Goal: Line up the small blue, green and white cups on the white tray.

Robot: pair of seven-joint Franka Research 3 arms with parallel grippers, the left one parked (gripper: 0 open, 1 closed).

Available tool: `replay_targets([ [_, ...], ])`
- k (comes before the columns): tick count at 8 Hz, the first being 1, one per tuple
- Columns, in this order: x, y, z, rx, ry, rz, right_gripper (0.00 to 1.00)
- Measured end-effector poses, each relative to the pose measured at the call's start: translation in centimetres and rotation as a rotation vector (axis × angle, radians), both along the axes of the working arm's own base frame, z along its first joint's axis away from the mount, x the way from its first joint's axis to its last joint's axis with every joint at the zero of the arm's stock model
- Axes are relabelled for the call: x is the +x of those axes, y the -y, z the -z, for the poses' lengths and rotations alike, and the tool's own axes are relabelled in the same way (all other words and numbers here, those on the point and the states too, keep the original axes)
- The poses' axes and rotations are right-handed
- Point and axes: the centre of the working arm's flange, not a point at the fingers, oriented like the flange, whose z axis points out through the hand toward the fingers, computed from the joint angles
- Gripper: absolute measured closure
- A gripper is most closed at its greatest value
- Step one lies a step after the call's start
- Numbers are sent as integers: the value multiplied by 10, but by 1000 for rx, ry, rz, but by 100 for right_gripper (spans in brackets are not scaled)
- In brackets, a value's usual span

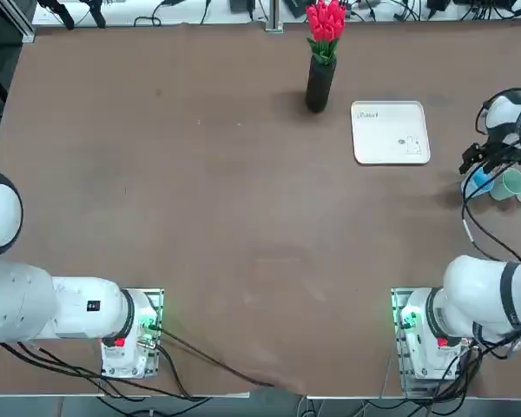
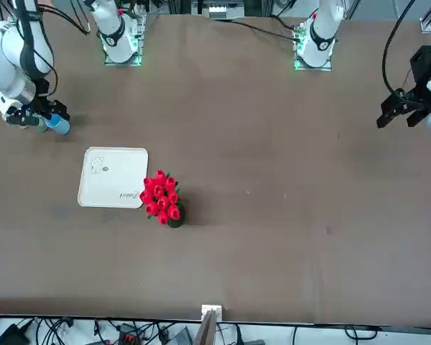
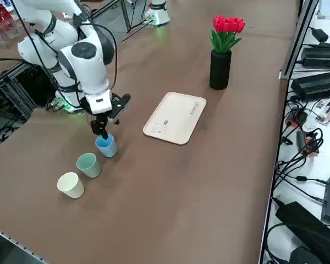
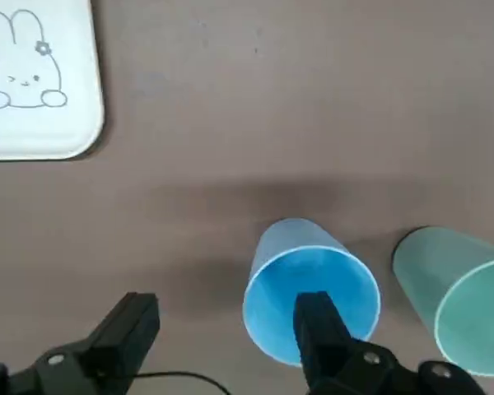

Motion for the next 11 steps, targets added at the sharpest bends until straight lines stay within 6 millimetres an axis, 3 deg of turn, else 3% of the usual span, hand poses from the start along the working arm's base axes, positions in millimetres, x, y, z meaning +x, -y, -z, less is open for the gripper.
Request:
replay_targets([
  [4,-14,7,26,-2,21,27,3],
  [6,-17,12,32,-1,21,41,13],
  [10,-18,14,34,-1,20,45,95],
  [11,-18,16,31,-5,26,48,96],
])
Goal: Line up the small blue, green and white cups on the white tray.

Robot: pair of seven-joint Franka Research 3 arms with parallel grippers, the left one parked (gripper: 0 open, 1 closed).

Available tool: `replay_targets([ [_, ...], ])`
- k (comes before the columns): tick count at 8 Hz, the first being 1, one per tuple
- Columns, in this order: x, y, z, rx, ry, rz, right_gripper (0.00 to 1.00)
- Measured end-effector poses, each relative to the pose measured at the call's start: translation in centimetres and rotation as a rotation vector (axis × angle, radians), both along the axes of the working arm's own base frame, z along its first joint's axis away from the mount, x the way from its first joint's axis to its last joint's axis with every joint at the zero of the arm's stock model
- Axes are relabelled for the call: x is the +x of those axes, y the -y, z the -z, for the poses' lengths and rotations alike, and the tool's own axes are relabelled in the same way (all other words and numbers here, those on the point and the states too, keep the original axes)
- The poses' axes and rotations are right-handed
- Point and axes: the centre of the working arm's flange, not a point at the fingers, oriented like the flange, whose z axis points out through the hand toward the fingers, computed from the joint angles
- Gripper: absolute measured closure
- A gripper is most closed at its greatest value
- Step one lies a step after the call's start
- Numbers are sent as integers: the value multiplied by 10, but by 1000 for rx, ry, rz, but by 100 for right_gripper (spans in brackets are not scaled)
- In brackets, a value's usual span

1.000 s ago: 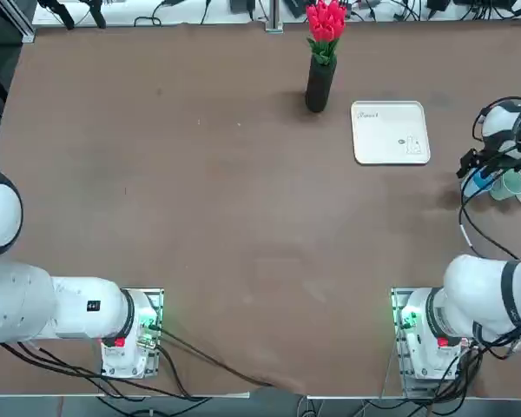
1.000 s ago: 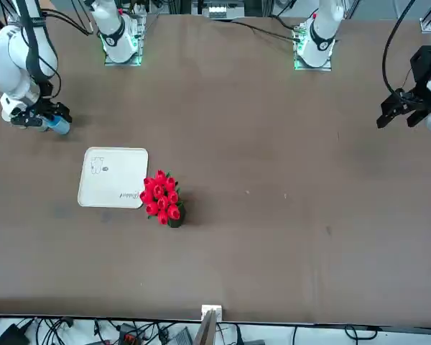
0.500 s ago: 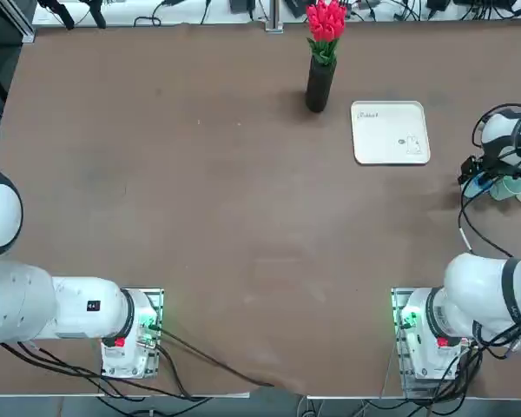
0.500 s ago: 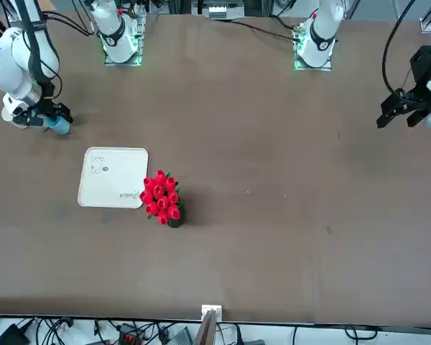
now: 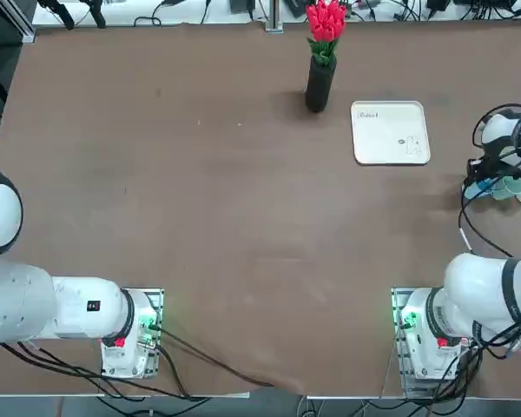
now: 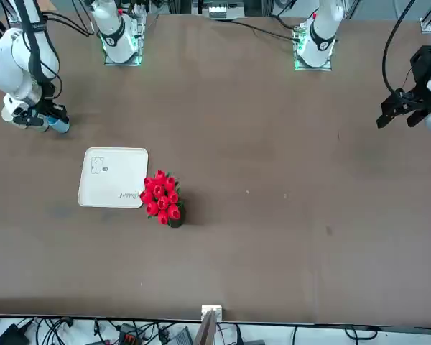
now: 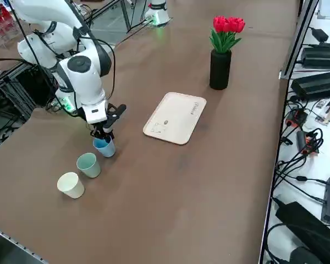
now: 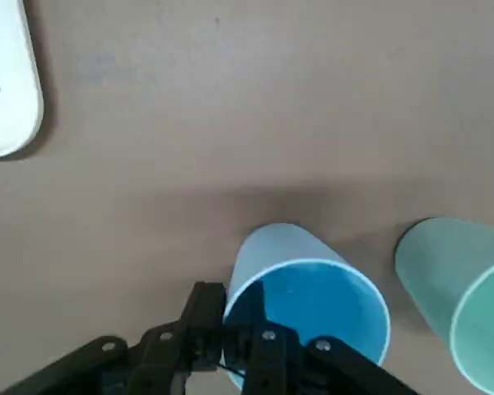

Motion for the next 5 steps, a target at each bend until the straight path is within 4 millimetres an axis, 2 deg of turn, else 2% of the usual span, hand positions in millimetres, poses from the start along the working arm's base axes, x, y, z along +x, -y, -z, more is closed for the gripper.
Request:
replay_targets([
  [3,4,-7,-4,0,-3,-12,96],
  [4,11,-17,-14,0,-12,-27,96],
  [5,24,-33,-34,-1,-30,-34,96],
])
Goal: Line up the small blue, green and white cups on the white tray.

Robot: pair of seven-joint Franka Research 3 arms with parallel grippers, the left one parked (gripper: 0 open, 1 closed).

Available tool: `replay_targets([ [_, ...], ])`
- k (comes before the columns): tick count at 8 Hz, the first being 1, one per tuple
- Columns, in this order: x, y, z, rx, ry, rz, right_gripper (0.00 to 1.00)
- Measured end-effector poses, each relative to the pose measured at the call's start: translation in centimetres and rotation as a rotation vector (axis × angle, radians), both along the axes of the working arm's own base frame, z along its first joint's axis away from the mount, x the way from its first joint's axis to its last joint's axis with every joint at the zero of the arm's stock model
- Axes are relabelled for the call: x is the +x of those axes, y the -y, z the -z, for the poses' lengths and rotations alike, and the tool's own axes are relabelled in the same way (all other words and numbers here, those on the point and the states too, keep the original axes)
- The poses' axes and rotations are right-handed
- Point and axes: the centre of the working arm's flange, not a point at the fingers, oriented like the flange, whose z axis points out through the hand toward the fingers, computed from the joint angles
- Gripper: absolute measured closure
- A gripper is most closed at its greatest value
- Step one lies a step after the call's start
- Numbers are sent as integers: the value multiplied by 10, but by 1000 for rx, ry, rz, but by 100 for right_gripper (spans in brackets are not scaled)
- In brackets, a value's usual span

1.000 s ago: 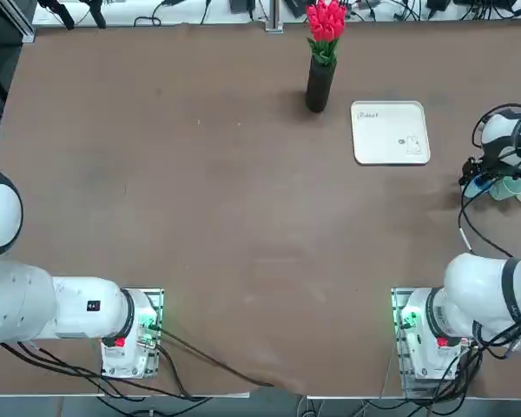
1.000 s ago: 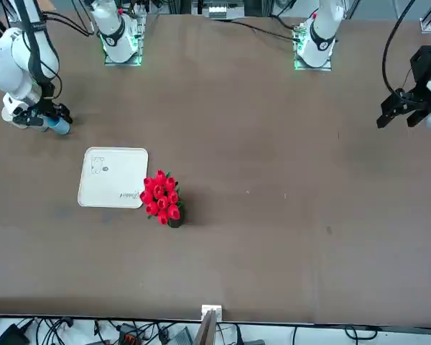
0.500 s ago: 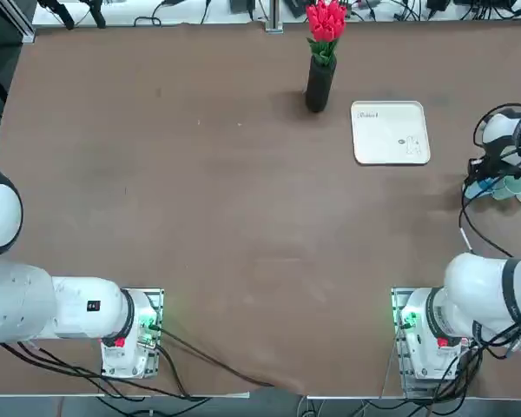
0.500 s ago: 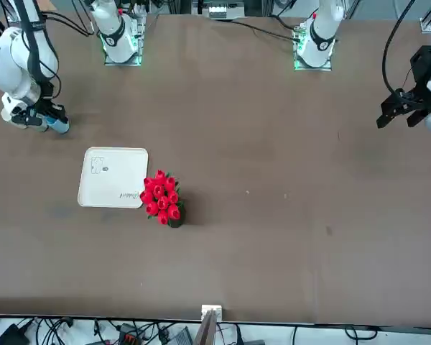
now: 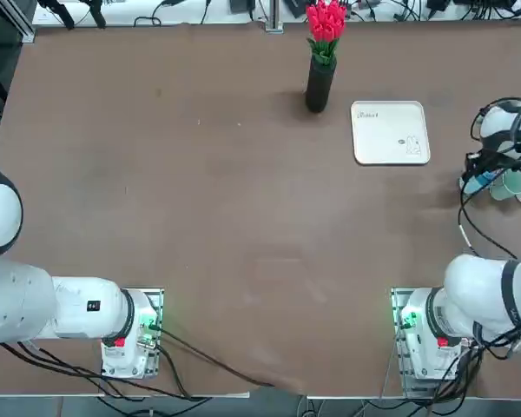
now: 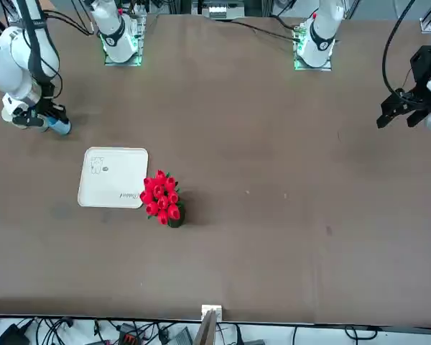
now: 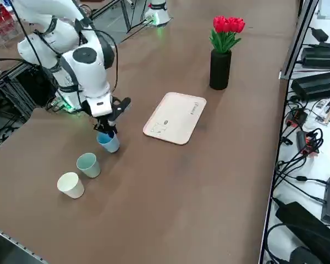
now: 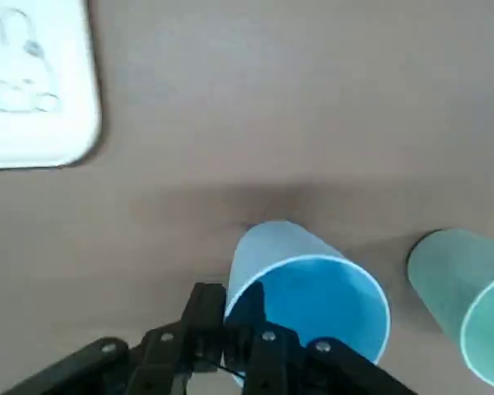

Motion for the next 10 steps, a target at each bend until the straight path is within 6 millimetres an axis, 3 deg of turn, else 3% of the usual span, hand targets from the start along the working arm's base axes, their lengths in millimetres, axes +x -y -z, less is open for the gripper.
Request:
replay_targets([
  [4,76,-92,-105,0,-24,17,96],
  [6,120,-148,-134,34,-59,60,96],
  [7,142,-173,-131,31,-71,80,96],
  [10,182,-256,-69,11,-91,120,96],
])
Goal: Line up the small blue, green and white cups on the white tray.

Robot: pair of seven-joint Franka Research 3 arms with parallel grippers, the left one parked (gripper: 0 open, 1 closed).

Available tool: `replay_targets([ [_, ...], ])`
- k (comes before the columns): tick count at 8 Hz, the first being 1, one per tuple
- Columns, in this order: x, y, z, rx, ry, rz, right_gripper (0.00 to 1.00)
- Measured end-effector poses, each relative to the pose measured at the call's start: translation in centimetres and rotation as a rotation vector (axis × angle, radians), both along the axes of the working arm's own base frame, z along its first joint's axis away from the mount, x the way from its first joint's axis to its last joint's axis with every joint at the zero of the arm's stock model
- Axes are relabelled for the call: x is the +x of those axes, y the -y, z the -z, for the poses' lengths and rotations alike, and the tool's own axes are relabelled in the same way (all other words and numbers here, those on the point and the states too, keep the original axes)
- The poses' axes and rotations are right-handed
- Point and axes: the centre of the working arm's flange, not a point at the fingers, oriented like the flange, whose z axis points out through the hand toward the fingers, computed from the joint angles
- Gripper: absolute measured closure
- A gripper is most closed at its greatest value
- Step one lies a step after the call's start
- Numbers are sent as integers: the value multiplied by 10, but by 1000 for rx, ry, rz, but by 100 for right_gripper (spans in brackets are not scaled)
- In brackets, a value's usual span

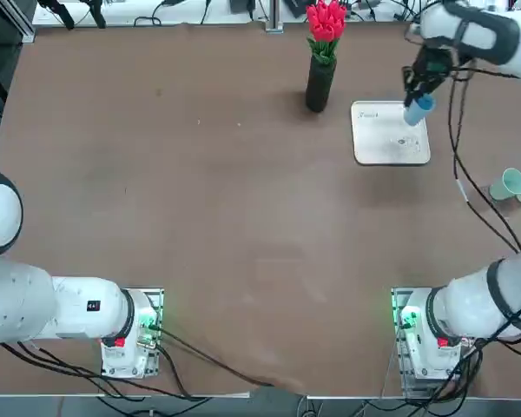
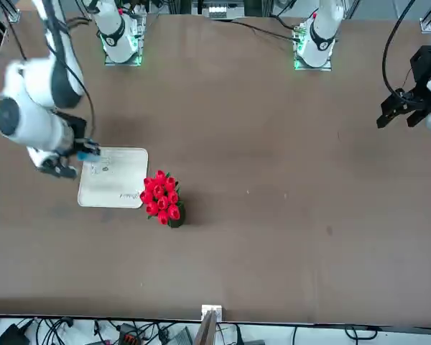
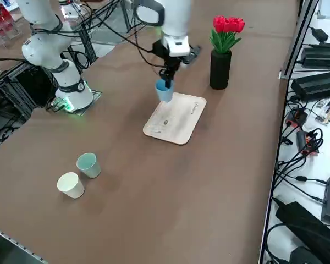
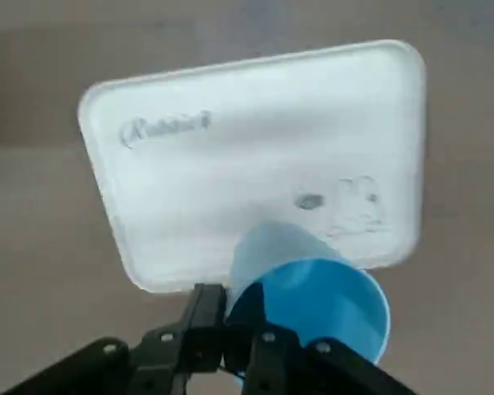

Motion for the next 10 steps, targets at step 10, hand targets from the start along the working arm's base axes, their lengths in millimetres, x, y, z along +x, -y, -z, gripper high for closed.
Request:
replay_targets([
  [10,-6,-87,90,4,155,76,96],
])
